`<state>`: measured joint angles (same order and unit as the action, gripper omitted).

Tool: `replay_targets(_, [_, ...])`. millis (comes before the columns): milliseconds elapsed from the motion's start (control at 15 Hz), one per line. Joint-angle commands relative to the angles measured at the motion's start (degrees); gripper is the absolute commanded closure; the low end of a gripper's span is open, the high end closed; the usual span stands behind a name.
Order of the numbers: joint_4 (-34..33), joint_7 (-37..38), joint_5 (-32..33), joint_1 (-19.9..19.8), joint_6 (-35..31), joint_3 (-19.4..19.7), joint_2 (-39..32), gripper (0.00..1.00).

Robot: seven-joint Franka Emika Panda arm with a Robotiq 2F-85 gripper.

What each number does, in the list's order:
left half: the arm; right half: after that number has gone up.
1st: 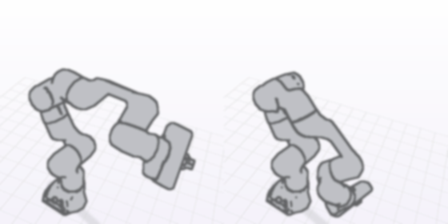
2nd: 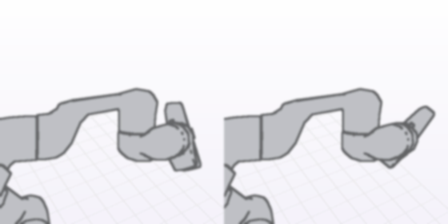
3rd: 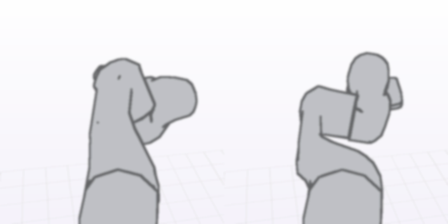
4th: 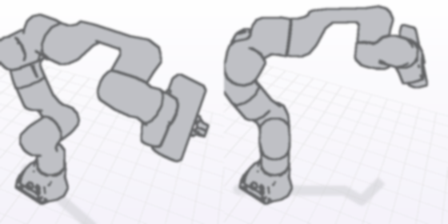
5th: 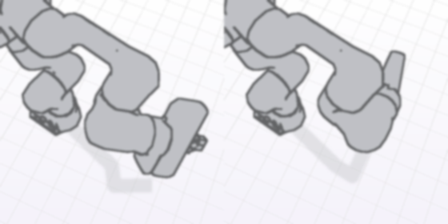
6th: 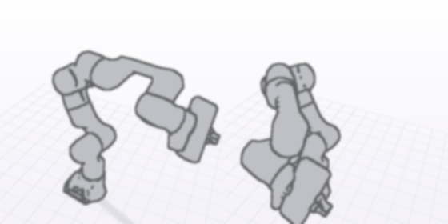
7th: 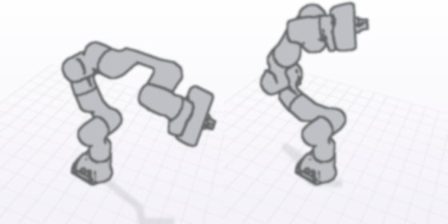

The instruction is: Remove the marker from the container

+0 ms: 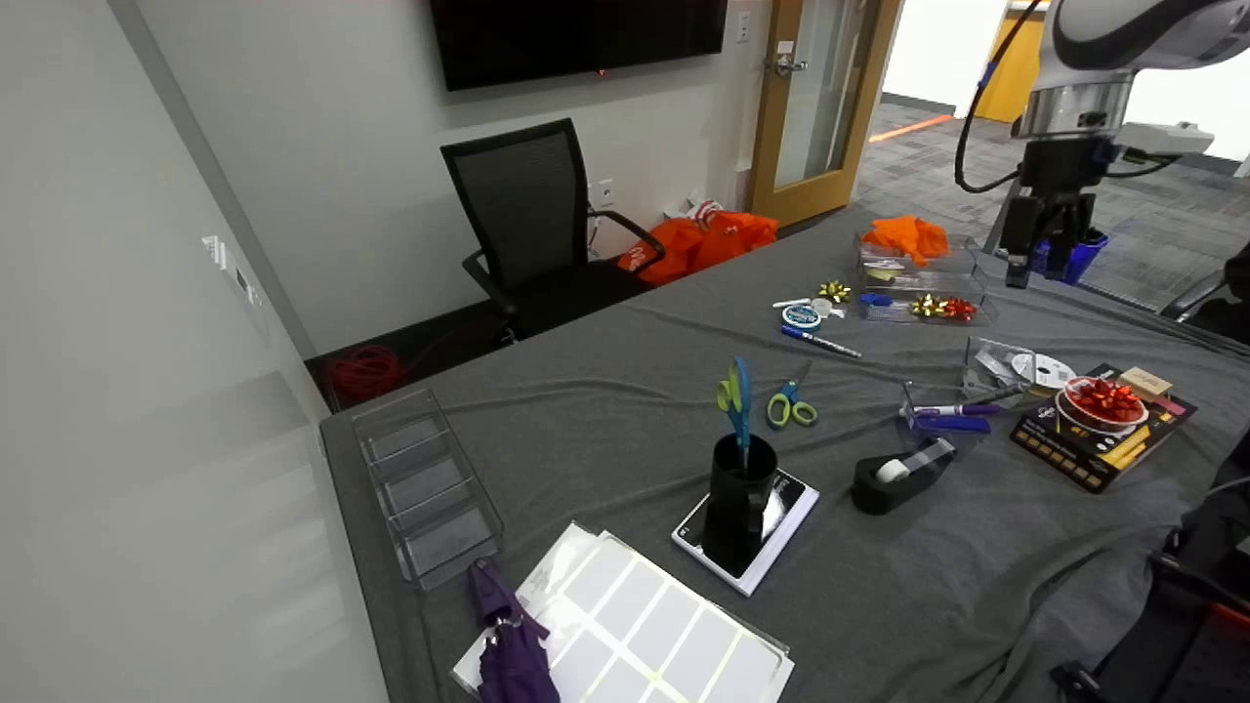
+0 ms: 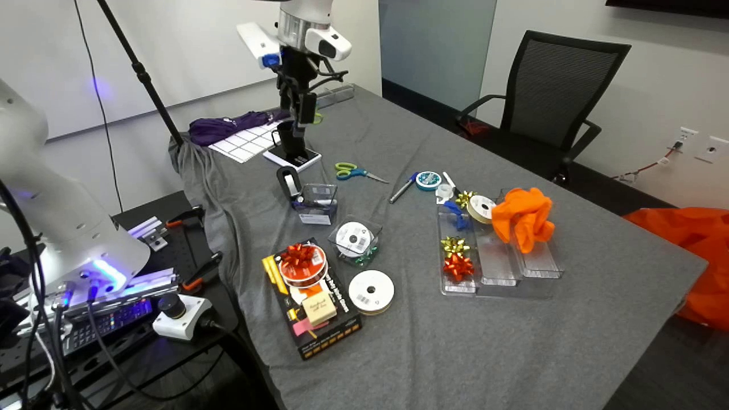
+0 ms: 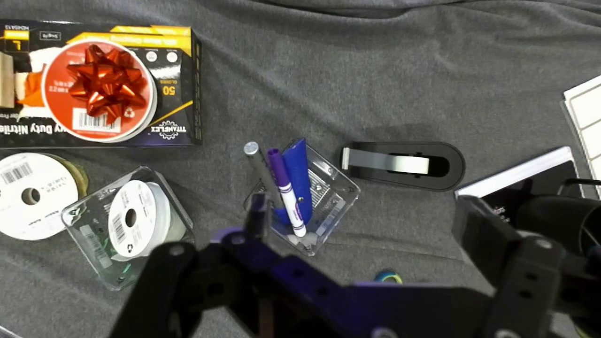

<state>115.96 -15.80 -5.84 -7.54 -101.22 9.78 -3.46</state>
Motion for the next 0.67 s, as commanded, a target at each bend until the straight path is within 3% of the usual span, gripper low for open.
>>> replay_targets(0, [3.22, -5.38, 0.39, -1.7, -5.14, 0.06, -0.58, 0.0])
replay_targets(533, [2.64, -4.46, 0.32, -1.75, -5.7, -0.29, -0.74, 0.0])
replay_targets(600, [3.55, -4.31, 1.05, -1.69, -8.79, -0.28, -2.08, 0.0])
